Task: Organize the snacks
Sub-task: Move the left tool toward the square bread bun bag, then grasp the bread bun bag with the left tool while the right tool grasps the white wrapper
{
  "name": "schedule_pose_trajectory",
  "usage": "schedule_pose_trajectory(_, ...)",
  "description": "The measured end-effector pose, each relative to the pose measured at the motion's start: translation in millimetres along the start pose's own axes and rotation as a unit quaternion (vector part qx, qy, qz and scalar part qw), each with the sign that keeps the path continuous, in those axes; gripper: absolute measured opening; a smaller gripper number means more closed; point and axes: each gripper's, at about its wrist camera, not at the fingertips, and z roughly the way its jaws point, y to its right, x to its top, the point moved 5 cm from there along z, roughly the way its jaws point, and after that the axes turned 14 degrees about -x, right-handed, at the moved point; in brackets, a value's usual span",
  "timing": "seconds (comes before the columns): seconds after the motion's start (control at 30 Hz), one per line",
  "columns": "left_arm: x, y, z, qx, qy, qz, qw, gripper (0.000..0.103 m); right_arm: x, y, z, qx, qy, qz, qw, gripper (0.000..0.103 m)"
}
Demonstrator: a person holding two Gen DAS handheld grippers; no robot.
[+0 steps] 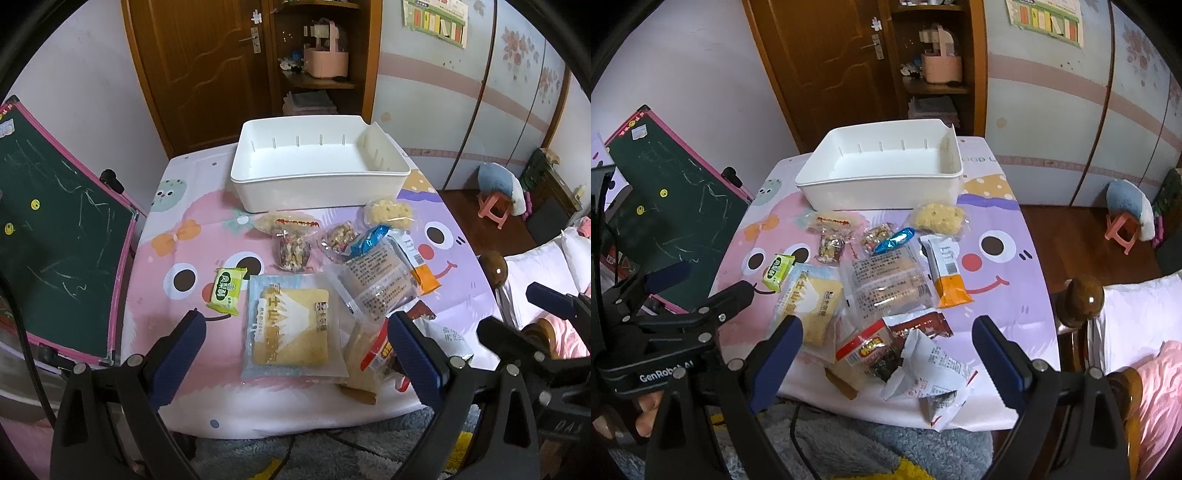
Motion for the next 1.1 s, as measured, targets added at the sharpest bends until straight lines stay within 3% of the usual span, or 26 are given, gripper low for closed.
schedule_pose_trajectory(0.33,-1,-9,9,-0.005,-0.011,-0.008,0.9999,0.098,3,25,16,-0.008,-0.026,0.010,1.000,0.094)
schedule_pose_trajectory(0.57,6,-47,13,0.015,0.003,-0.028,0.9995,0.098,-6,49,36,-0.045,-0.049,0.015,0.998,0.094)
schedule_pose_trajectory(0.7,1,-68,30,0.023,-0.021,-0.032,0.9990,0.098,-21,54,58,-0.057,-0.081,-0.002,0.995,0.094)
schedule_pose_trajectory(0.8,-8,-77,49,0.017,-0.048,-0.037,0.9980,0.098,-33,53,75,-0.040,-0.112,-0.001,0.993,0.094)
schedule_pose_trajectory(1.1,-38,-65,134,-0.059,-0.147,-0.057,0.9858,0.098,-56,35,111,-0.006,-0.168,-0.020,0.986,0.094)
